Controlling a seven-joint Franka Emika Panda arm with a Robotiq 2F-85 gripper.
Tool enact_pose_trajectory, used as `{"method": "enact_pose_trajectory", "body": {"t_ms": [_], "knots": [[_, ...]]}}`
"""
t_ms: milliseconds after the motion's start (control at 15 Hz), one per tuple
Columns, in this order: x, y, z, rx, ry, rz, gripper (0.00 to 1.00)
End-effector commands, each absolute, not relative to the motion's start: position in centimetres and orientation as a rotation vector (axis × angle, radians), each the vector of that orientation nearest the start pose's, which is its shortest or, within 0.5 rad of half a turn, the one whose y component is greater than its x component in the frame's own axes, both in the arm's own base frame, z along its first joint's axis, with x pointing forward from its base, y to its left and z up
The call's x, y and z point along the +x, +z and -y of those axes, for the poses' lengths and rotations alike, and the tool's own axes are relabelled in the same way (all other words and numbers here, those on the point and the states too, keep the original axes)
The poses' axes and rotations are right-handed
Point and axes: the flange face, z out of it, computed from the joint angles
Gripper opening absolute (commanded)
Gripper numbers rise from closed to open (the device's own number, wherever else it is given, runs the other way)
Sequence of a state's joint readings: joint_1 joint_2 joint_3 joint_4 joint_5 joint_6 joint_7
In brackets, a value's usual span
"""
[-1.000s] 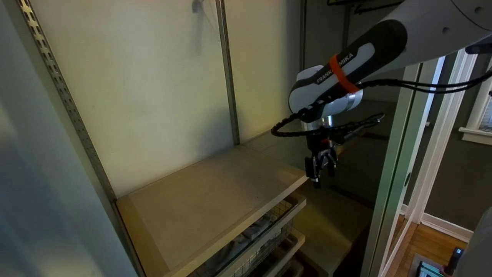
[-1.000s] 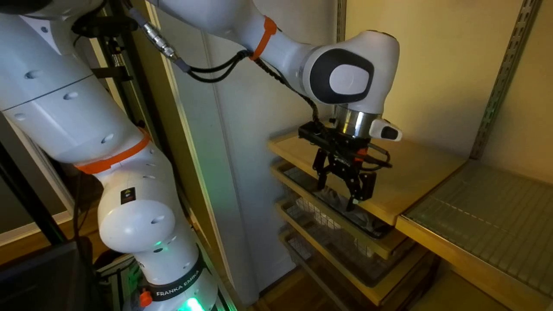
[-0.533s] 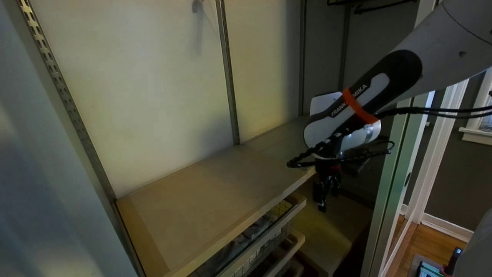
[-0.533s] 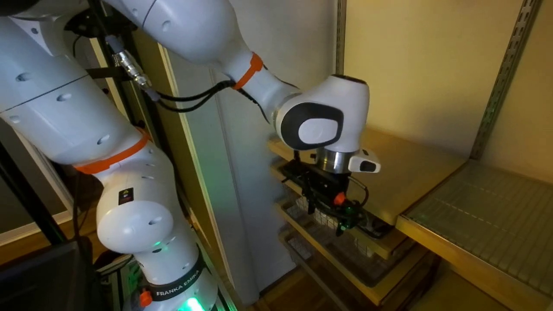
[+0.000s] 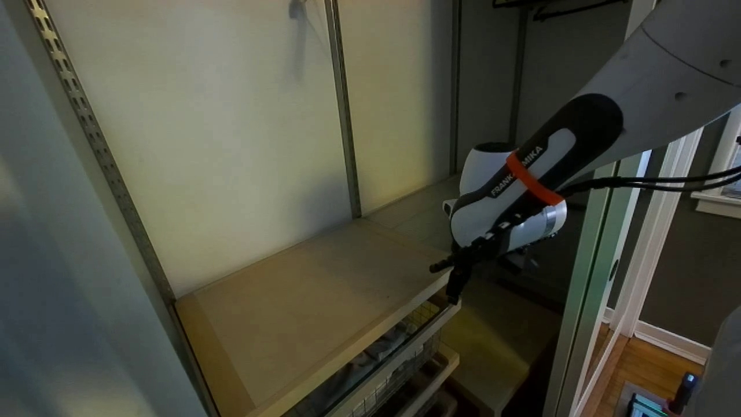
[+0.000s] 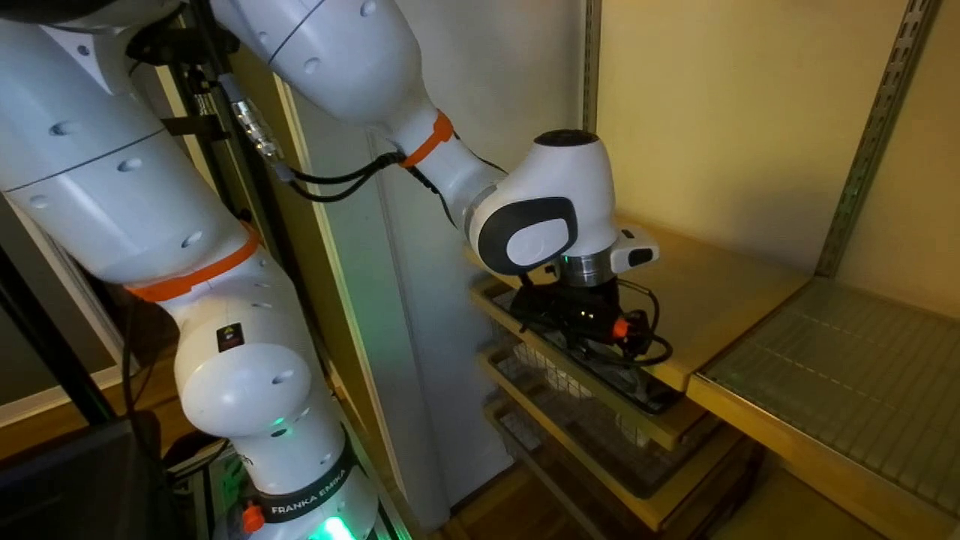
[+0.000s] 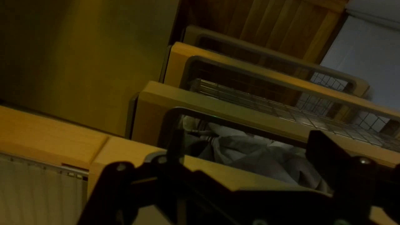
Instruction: Pull the top drawer
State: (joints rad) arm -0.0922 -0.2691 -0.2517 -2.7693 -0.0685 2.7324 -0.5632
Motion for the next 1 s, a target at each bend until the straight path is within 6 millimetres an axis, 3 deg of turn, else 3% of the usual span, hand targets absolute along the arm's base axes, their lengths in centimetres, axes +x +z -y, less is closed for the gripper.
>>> {"method": "enact_pose_trajectory", "body": {"t_ms": [0, 400, 533, 600, 933], "knots": [[38.2, 29.0, 12.6, -3.162, -0.279, 0.401, 1.00], [37.9, 25.6, 13.3, -3.146, -0.221, 0.200, 1.00], [37.6, 24.2, 13.3, -3.152, -0.167, 0.254, 1.00], [37.8, 25.9, 13.2, -3.147, -0.202, 0.239, 1.00], [37.8, 24.4, 13.3, -3.149, -0.155, 0.242, 1.00]]}}
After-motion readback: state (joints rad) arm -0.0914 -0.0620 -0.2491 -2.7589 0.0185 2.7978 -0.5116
